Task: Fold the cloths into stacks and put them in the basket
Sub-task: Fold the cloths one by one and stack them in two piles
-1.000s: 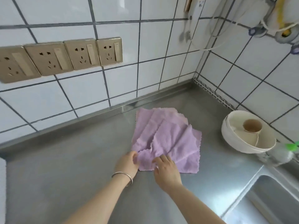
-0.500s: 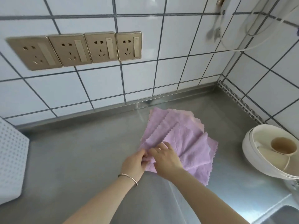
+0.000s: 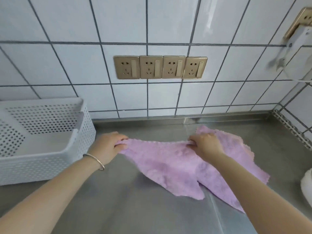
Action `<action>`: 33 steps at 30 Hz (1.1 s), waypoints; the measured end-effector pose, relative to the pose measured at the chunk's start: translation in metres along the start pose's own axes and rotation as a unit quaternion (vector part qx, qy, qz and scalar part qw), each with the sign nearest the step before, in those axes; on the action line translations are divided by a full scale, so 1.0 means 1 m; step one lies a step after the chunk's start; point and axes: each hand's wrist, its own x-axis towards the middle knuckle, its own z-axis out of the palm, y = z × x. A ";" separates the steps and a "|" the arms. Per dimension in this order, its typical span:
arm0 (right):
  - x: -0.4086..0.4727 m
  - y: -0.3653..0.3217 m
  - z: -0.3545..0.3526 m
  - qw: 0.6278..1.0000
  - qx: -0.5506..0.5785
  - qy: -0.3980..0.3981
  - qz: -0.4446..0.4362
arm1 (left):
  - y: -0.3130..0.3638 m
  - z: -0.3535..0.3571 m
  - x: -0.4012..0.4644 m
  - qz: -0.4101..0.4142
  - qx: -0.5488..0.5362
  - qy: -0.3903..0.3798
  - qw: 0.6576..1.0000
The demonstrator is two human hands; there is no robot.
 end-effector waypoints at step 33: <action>-0.120 -0.081 0.155 0.986 0.067 -0.153 -0.021 | -0.130 0.093 -0.160 -0.097 -0.010 -0.181 0.979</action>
